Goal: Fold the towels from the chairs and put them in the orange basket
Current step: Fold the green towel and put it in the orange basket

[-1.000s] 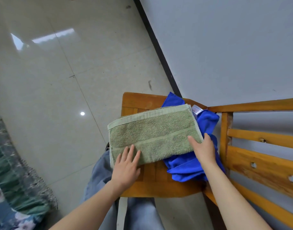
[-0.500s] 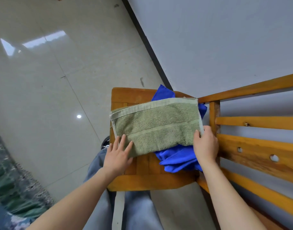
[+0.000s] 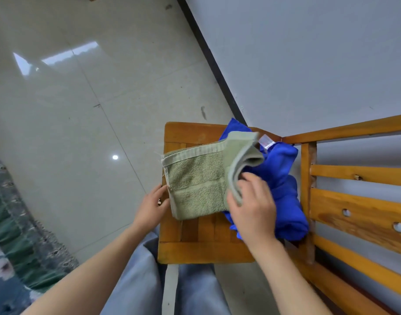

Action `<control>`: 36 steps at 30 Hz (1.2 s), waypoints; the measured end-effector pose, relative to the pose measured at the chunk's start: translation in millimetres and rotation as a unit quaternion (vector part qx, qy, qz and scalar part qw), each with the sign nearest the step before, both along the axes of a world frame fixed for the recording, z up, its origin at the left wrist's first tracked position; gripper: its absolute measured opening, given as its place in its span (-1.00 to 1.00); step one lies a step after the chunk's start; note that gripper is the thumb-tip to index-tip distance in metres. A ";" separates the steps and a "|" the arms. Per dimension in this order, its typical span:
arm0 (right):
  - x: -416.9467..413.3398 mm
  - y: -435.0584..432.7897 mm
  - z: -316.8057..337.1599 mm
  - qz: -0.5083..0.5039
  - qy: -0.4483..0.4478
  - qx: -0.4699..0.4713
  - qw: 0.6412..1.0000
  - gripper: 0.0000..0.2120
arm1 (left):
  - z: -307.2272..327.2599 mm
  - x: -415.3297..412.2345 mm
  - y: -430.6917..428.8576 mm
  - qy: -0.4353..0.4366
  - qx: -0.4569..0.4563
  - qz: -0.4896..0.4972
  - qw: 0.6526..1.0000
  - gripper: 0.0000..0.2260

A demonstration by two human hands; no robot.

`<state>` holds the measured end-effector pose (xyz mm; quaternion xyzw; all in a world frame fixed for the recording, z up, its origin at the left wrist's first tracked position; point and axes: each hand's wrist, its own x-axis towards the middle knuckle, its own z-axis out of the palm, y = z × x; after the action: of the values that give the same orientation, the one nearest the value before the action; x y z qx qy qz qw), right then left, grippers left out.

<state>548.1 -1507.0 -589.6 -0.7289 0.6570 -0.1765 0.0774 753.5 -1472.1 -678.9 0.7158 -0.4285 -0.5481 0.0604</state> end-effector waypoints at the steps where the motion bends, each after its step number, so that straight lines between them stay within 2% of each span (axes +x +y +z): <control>1: 12.5 6.9 -5.6 0.017 -0.013 0.030 0.999 -0.85 | 3.9 -0.8 -2.5 0.034 -0.001 0.041 0.999 -0.62; 3: 33.7 17.5 -18.9 0.007 -0.040 0.145 0.989 -0.89 | 6.8 -1.7 -6.6 0.080 0.020 0.114 0.990 -0.64; 6: 50.5 21.8 -39.3 -0.078 -0.080 0.343 0.933 -0.86 | 7.1 -1.8 -12.2 0.115 0.045 0.209 0.970 -0.65; 8: 56.5 23.8 -47.3 -0.085 -0.063 0.357 0.928 -0.87 | 9.3 -1.2 -16.6 0.131 0.061 0.258 0.955 -0.65; 10: 62.8 22.7 -43.4 -0.063 -0.053 0.323 0.943 -0.87 | 8.0 0.2 -18.5 0.143 0.072 0.274 0.948 -0.66; 13: 64.9 27.9 -40.2 0.032 -0.023 0.226 0.973 -0.80 | 4.9 2.9 -19.5 0.145 0.088 0.278 0.946 -0.66; 15: 63.6 33.8 -42.3 0.108 0.013 0.208 0.972 -0.74 | 3.8 2.8 -18.9 0.158 0.090 0.281 0.942 -0.69; 19: 61.1 47.8 -51.2 0.172 0.039 0.307 0.935 -0.70 | 7.6 -0.7 -20.3 0.189 0.093 0.293 0.933 -0.75; 21: 61.3 42.4 -47.9 0.179 -0.003 0.433 0.884 -0.61 | 6.4 -0.6 -20.0 0.196 0.094 0.313 0.924 -0.78; 23: 53.6 41.7 -52.1 0.191 -0.014 0.477 0.858 -0.58 | 4.3 -2.9 -19.0 0.181 0.084 0.300 0.933 -0.72; 24: 50.0 41.8 -49.9 0.200 -0.006 0.468 0.861 -0.61 | 2.7 -4.0 -16.7 0.155 0.065 0.272 0.947 -0.65; 25: 46.1 42.5 -49.2 0.195 -0.002 0.419 0.887 -0.63 | 1.9 -4.9 -13.2 0.103 0.036 0.223 0.969 -0.58; 27: 33.0 47.3 -56.2 0.172 0.020 0.322 0.931 -0.65 | 1.5 -4.3 -4.7 -0.048 -0.057 0.059 0.995 -0.51; 28: 24.7 48.9 -58.4 0.156 0.046 0.285 0.945 -0.66 | -1.3 -2.8 0.2 -0.119 -0.123 -0.053 0.984 -0.48; 29: 17.6 49.4 -59.6 0.151 0.083 0.270 0.947 -0.67 | -3.8 -3.3 5.3 -0.164 -0.174 -0.158 0.958 -0.45; 31: 2.7 47.1 -60.7 0.167 0.147 0.243 0.944 -0.65 | -12.4 -9.9 17.4 -0.196 -0.218 -0.313 0.903 -0.34; 32: -4.8 46.8 -64.3 0.185 0.173 0.243 0.937 -0.54 | -13.4 -15.5 21.0 -0.195 -0.222 -0.361 0.884 -0.27; 34: -15.6 44.5 -70.1 0.214 0.221 0.279 0.910 -0.28 | -13.5 -27.5 24.5 -0.179 -0.184 -0.424 0.868 -0.14; 36: -18.3 40.2 -75.9 0.223 0.243 0.274 0.903 -0.19 | -20.3 -36.3 30.5 -0.192 -0.147 -0.445 0.862 -0.04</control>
<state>529.8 -1466.8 -665.4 -0.8269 0.4978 0.2149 0.1493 717.2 -1441.6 -699.2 0.5226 -0.7803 -0.2993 -0.1685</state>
